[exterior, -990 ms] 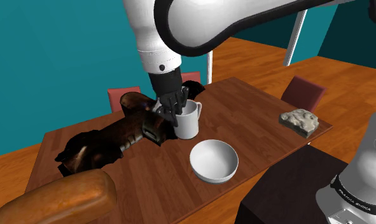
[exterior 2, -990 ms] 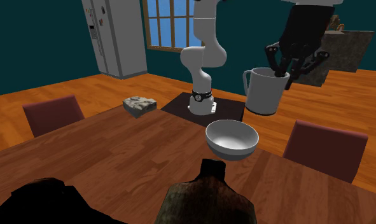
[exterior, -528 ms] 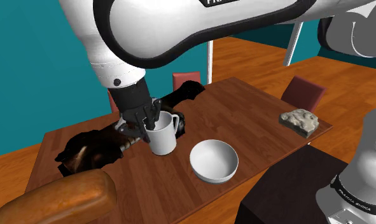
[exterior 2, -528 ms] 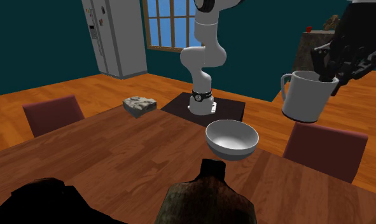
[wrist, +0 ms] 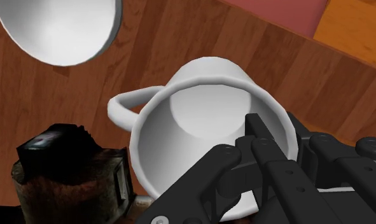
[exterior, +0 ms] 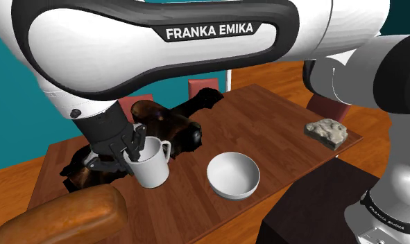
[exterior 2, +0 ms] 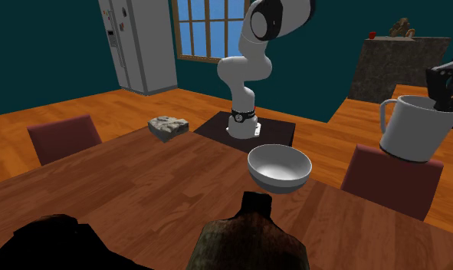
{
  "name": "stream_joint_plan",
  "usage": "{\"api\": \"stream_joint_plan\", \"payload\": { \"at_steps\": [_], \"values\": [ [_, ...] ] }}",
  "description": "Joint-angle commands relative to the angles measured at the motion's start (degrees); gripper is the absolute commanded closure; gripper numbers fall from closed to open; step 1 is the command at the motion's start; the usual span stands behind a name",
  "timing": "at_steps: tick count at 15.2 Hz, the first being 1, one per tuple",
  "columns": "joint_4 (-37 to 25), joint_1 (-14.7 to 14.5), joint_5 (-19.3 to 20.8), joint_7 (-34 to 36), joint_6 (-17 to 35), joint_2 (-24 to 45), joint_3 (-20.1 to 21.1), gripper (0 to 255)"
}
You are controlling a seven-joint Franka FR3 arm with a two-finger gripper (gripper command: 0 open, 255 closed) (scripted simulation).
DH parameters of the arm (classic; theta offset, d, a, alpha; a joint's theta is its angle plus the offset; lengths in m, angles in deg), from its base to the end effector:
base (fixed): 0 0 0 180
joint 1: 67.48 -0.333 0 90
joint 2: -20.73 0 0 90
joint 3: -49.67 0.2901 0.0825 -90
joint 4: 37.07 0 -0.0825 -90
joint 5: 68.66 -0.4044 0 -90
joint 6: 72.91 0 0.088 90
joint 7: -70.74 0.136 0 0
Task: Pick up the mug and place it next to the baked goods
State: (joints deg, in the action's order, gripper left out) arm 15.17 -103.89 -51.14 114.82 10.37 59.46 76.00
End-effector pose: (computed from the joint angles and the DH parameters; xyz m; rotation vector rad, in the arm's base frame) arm 0.4536 0.5575 0.4634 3.0427 0.3403 -0.0519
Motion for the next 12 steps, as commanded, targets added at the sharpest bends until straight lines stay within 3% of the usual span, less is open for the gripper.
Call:
{"api": "stream_joint_plan", "payload": {
  "at_steps": [1, 12],
  "values": [
    [2.66, 0.60, -0.17, 0.33, 2.00, -0.61, 0.11, 255],
    [14.32, 3.04, -0.52, 1.41, 11.62, -2.26, 0.30, 255]
  ]
}}
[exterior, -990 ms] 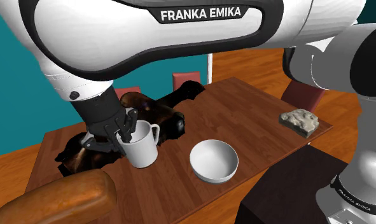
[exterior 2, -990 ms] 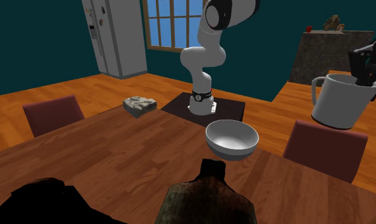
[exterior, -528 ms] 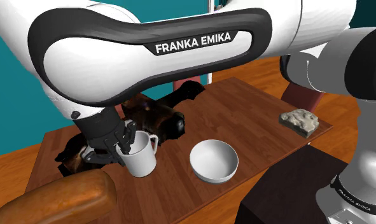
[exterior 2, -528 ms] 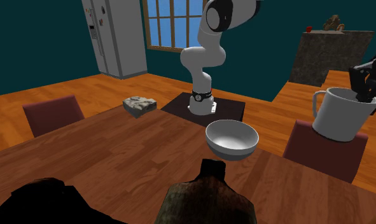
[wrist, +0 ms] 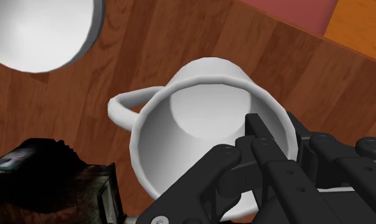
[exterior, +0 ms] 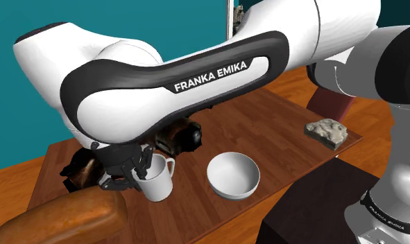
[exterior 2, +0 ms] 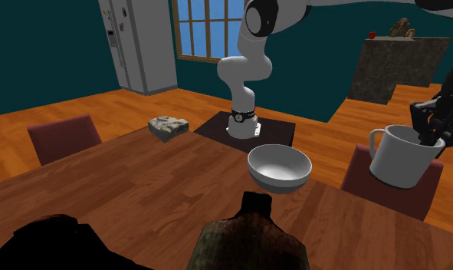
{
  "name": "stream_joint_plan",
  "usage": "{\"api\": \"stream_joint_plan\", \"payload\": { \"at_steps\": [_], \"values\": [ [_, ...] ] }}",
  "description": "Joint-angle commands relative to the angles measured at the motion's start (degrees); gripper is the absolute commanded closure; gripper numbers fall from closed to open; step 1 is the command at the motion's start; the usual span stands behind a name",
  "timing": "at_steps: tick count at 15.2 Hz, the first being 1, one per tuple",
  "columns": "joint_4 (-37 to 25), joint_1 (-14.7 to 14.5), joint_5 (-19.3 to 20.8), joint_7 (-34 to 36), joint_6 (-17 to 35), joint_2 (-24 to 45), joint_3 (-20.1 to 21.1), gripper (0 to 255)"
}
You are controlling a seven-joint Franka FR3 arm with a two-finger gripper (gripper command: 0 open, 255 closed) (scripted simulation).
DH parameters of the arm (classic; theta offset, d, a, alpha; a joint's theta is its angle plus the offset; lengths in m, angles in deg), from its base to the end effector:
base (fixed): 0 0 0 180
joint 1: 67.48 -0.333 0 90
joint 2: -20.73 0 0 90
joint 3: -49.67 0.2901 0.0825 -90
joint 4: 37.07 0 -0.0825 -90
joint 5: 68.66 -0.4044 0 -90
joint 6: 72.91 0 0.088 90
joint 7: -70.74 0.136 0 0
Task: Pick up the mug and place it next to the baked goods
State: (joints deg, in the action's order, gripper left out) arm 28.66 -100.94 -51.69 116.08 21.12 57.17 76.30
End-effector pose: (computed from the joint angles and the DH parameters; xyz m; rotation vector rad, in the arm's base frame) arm 0.4538 0.5586 0.3962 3.0424 0.3384 -0.0516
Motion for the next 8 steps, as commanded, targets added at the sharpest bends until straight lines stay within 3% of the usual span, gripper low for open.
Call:
{"api": "stream_joint_plan", "payload": {
  "at_steps": [1, 8],
  "values": [
    [1.62, 0.22, 0.06, 0.24, 1.64, 0.02, -0.02, 255],
    [6.42, 0.91, 0.42, 0.86, 6.70, 0.48, -0.23, 255]
  ]
}}
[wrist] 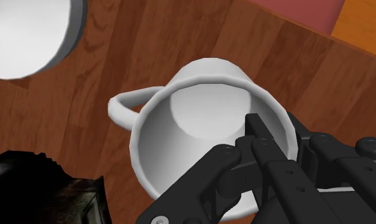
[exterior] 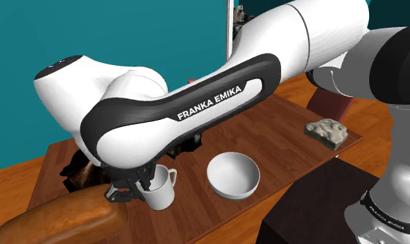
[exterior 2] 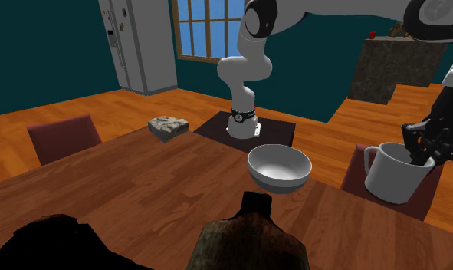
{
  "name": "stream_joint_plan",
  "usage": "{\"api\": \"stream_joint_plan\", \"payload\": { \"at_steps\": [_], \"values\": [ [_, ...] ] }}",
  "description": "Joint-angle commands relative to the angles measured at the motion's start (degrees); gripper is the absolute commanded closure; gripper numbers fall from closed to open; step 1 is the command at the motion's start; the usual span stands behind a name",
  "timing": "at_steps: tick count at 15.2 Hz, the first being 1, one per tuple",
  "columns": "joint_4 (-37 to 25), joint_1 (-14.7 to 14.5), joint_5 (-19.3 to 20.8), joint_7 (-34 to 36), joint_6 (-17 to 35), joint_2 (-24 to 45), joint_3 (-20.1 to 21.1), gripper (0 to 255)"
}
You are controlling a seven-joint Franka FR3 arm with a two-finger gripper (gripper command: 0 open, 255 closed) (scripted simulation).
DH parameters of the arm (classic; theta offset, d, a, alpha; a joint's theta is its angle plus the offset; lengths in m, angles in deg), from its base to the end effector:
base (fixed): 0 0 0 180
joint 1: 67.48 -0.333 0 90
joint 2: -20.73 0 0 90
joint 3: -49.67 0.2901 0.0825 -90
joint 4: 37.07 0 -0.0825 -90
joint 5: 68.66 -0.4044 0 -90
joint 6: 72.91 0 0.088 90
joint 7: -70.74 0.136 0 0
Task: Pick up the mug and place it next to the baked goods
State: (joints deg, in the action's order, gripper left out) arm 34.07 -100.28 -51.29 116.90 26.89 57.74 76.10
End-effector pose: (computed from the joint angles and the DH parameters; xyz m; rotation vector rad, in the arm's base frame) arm 0.4523 0.5604 0.3522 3.0426 0.3390 -0.0514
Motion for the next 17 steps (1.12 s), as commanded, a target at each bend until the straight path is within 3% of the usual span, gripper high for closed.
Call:
{"api": "stream_joint_plan", "payload": {
  "at_steps": [1, 17],
  "values": [
    [1.59, 0.31, 0.10, 0.13, 1.62, 0.04, -0.07, 255],
    [8.14, 0.57, 1.91, 1.63, 11.49, 3.74, -1.22, 255]
  ]
}}
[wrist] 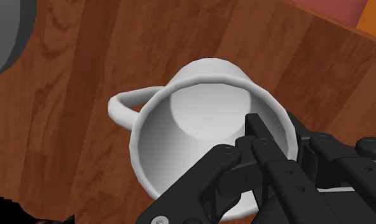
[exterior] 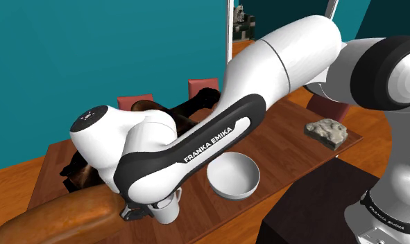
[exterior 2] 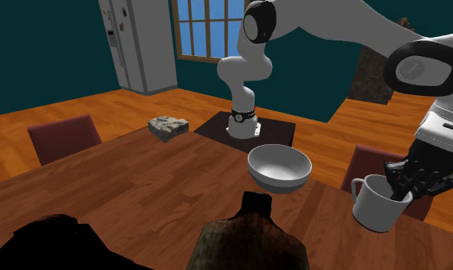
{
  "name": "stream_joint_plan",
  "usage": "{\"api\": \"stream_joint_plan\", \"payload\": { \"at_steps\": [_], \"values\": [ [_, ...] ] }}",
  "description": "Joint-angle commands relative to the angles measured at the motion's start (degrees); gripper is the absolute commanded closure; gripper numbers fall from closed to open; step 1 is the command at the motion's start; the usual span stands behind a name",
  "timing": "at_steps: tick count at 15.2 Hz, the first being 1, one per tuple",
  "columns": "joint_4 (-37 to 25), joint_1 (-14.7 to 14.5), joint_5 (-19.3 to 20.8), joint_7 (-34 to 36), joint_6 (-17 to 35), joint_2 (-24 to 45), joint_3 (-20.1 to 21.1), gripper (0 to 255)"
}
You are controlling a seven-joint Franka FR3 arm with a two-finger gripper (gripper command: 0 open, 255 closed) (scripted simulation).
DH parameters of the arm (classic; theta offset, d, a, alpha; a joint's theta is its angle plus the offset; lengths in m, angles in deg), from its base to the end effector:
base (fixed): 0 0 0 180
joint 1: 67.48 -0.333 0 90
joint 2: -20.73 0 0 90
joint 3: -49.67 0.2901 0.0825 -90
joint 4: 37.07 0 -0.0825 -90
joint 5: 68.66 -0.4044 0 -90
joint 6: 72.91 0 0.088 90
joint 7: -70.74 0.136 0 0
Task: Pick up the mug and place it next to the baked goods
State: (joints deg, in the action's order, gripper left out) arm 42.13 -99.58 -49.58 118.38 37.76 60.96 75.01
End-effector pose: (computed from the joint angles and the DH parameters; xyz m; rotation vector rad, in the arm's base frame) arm 0.4504 0.5569 0.2603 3.0427 0.3388 -0.0514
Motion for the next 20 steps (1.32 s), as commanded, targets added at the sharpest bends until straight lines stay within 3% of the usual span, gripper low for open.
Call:
{"api": "stream_joint_plan", "payload": {
  "at_steps": [1, 8, 9, 14, 18, 20],
  "values": [
    [0.24, -0.14, 0.28, 0.21, 0.95, 0.72, -0.19, 255],
    [0.24, -0.14, 0.28, 0.21, 0.95, 0.72, -0.19, 255],
    [0.23, -0.14, 0.28, 0.20, 0.94, 0.72, -0.19, 0],
    [0.23, -0.14, 0.28, 0.21, 0.94, 0.71, -0.19, 0],
    [-4.42, -0.63, -0.75, -0.63, -5.20, -1.00, 0.47, 0],
    [-4.41, -0.63, -0.75, -0.63, -5.20, -1.01, 0.47, 0]
  ]
}}
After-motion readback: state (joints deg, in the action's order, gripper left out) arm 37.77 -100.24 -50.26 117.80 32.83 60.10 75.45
